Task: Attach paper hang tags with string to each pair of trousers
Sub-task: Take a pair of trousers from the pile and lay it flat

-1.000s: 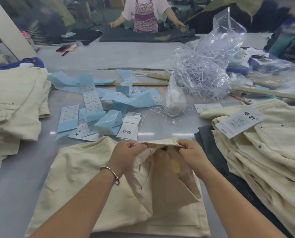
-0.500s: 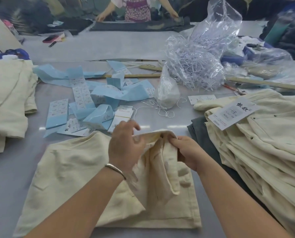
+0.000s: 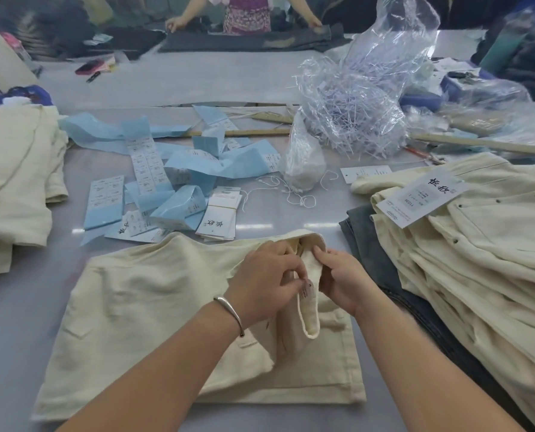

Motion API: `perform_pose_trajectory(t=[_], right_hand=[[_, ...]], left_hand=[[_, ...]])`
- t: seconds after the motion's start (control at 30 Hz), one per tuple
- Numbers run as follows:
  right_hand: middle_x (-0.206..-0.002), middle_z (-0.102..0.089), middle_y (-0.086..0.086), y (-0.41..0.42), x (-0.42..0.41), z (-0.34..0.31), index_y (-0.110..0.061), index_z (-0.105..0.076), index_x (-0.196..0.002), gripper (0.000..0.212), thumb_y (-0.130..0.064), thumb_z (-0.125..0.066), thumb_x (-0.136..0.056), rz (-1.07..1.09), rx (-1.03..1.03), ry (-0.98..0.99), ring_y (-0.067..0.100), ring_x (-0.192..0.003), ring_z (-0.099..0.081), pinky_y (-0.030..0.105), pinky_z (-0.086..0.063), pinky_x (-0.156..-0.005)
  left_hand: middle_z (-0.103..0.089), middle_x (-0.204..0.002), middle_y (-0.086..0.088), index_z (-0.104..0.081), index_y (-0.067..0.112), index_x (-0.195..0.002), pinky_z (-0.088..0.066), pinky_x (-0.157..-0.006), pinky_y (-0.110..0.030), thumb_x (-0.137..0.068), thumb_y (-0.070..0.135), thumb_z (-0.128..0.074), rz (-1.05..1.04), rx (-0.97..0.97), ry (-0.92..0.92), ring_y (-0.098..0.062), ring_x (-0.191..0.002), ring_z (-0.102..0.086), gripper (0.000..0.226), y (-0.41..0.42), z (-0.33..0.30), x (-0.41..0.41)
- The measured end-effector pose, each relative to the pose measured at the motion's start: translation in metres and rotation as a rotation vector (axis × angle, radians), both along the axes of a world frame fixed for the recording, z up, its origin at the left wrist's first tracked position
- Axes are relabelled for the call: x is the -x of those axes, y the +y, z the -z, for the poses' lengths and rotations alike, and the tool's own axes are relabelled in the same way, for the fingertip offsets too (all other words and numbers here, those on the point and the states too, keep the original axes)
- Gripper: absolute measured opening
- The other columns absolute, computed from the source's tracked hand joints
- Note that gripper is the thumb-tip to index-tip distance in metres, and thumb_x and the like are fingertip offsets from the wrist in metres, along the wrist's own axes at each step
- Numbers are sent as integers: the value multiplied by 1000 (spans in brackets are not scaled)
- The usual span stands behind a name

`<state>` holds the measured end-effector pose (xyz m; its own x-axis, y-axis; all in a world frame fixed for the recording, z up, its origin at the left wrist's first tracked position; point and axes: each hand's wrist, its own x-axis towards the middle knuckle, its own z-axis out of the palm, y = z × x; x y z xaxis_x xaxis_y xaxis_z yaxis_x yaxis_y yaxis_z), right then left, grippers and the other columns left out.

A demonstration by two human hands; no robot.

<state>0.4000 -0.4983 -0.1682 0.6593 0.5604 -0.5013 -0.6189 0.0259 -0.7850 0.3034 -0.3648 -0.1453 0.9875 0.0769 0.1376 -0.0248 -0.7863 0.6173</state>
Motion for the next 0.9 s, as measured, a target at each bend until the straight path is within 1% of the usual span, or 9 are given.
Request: perform_pose_trajectory(t=[0.07,0.13,0.23,0.37,0.5,0.63,0.73,0.83,0.9], right_hand=[[-74,-65,10,-2,3,1,-2,-60,-96,13,-2,-47,-97,35,7,-67,19,-63,-63,28,-52,-57],[-88,-65,8,-7,5,0,-6,-58,-101,25,11,-54,-84,144,114,-319,16,-74,-63,26,-52,-65],[-97,-68,-1,-21,10,-13,-15,-66,-97,31,-7,-59,-67,180,161,-692,9,-87,-60,19,-48,-76],[-80,-71,-3,-31,17,-22,-16,-74,-77,14,-28,-81,-74,-97,327,-872,14,-83,-62,26,-45,-80],[-83,-71,8,-29,26,-25,-6,-75,-80,17,-21,-82,-74,-105,286,-770,21,-84,-64,38,-49,-83],[-78,-67,19,-28,28,-22,-2,-74,-78,17,-18,-77,-79,-104,272,-614,17,-74,-57,32,-43,-73],[-66,-56,12,-30,26,-14,0,-71,-70,26,-20,-68,-86,-131,313,-471,18,-65,-49,24,-38,-63],[-64,-67,4,-34,22,-10,-7,-74,-66,25,-14,-63,-87,-264,328,-433,6,-61,-54,13,-42,-58],[-67,-70,9,-39,18,-5,-3,-75,-72,19,-10,-64,-85,-317,342,-419,5,-62,-56,14,-44,-62]], left_hand=[[-59,-87,7,-71,14,-83,-39,-83,-19,-80,10,-72,35,109,-13,-6,-89,-51,6,1,-2,-3],[-58,-79,11,-68,13,-83,-38,-73,-16,-81,6,-69,13,147,-1,3,-76,-50,7,-2,-4,-7],[-63,-81,8,-64,16,-85,-45,-77,-30,-86,10,-65,-78,146,48,-10,-79,-58,6,-4,-2,-15],[-60,-72,14,-58,27,-78,-43,-68,-25,-85,14,-65,-134,152,58,-9,-69,-56,16,-4,-3,-20],[-57,-65,17,-59,27,-76,-34,-58,-8,-83,15,-70,-108,180,49,7,-59,-52,18,-7,-5,-21],[-54,-61,18,-63,21,-74,-34,-57,-7,-80,8,-71,-39,198,39,11,-57,-50,16,-9,-3,-17],[-52,-62,18,-68,12,-76,-35,-60,-6,-74,0,-70,55,183,40,12,-62,-50,13,-11,0,-14],[-54,-66,18,-68,12,-84,-34,-63,-7,-75,1,-68,89,154,72,8,-68,-52,15,-15,8,-13],[-56,-73,17,-64,15,-95,-37,-67,-17,-77,9,-71,92,141,102,4,-73,-51,20,-18,17,-14]])
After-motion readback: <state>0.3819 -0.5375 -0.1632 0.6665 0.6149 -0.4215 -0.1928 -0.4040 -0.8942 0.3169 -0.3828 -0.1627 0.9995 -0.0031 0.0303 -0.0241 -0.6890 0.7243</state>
